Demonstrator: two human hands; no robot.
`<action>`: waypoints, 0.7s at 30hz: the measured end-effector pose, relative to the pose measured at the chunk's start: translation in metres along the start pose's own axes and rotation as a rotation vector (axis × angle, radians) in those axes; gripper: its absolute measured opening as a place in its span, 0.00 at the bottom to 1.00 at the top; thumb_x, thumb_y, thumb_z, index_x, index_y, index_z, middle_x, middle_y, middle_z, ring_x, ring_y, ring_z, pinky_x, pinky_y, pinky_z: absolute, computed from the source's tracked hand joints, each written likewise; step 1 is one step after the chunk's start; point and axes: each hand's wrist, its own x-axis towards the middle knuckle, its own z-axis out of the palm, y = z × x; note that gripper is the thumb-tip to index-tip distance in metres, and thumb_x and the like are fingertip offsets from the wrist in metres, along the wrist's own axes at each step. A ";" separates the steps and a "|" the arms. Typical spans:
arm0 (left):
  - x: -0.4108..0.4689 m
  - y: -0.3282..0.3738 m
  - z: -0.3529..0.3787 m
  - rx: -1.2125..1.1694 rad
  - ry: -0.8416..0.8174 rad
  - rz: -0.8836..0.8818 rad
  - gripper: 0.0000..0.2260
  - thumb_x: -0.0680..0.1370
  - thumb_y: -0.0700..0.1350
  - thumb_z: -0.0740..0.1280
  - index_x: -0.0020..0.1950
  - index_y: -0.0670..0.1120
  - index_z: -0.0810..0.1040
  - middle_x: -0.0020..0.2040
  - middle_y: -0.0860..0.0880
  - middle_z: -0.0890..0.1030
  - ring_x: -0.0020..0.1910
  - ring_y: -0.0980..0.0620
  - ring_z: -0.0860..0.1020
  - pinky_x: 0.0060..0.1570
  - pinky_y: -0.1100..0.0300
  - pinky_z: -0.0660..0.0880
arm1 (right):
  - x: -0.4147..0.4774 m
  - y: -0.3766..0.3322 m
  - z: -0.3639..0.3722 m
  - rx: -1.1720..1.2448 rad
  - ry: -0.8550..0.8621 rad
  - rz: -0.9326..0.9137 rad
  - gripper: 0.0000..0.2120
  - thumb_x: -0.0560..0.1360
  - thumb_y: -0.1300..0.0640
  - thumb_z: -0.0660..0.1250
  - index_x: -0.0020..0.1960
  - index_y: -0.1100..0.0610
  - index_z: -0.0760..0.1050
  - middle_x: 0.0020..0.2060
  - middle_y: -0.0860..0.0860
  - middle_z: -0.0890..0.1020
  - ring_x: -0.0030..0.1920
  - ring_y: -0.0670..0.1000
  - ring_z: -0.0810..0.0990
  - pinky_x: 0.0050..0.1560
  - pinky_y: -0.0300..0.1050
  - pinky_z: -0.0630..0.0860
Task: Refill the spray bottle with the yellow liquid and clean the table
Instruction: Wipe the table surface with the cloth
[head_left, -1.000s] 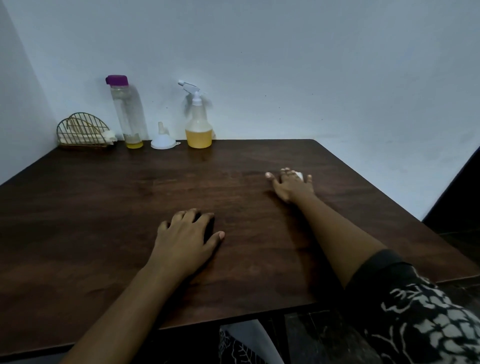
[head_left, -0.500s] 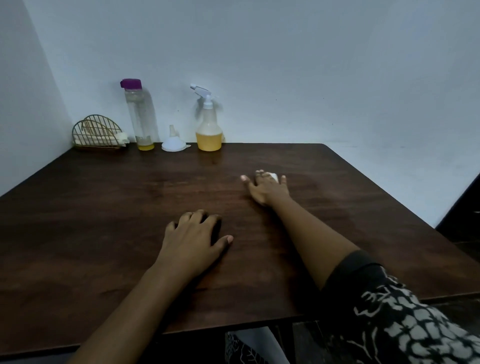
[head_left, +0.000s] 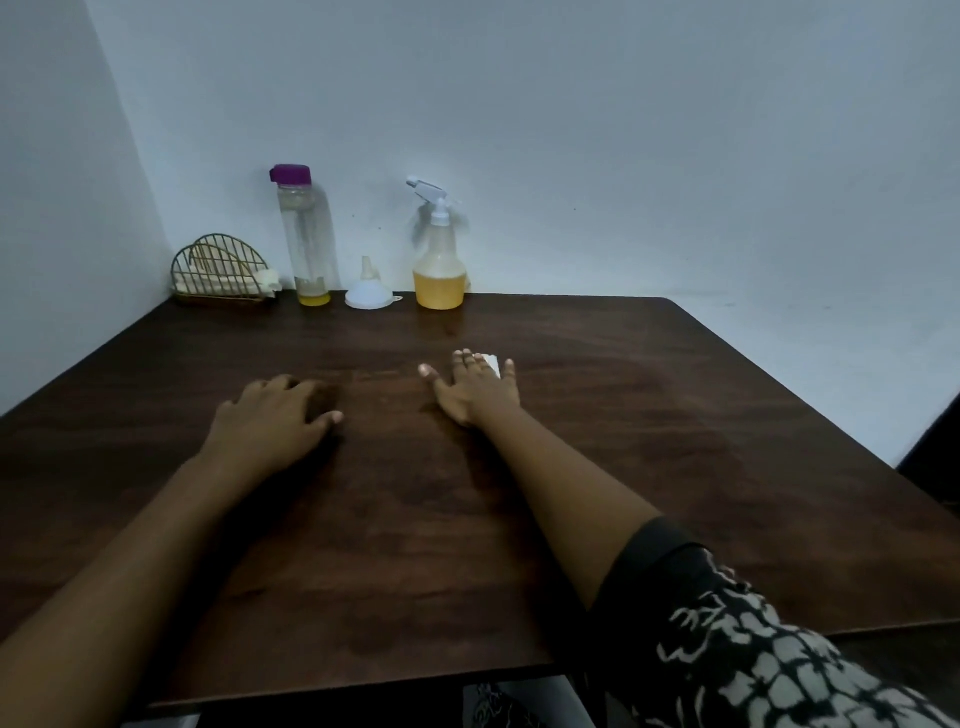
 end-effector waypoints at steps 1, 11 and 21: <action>0.001 -0.005 0.003 -0.016 -0.013 -0.027 0.26 0.78 0.63 0.56 0.74 0.55 0.61 0.75 0.46 0.62 0.72 0.42 0.62 0.65 0.42 0.65 | 0.000 0.007 -0.002 0.006 0.009 0.009 0.40 0.75 0.31 0.36 0.78 0.56 0.45 0.78 0.51 0.48 0.77 0.50 0.45 0.73 0.60 0.34; 0.000 -0.017 0.014 -0.084 -0.075 -0.078 0.25 0.79 0.62 0.52 0.76 0.58 0.56 0.77 0.46 0.56 0.74 0.41 0.57 0.68 0.40 0.60 | -0.013 0.032 -0.013 -0.027 0.053 0.233 0.41 0.76 0.32 0.38 0.77 0.60 0.46 0.77 0.54 0.49 0.77 0.52 0.46 0.74 0.58 0.36; -0.001 -0.019 0.019 -0.105 -0.058 -0.075 0.26 0.79 0.62 0.50 0.76 0.57 0.54 0.78 0.47 0.54 0.76 0.44 0.54 0.71 0.42 0.55 | -0.022 0.015 -0.002 0.017 0.082 0.086 0.39 0.76 0.32 0.38 0.78 0.57 0.48 0.77 0.51 0.51 0.77 0.49 0.47 0.73 0.59 0.36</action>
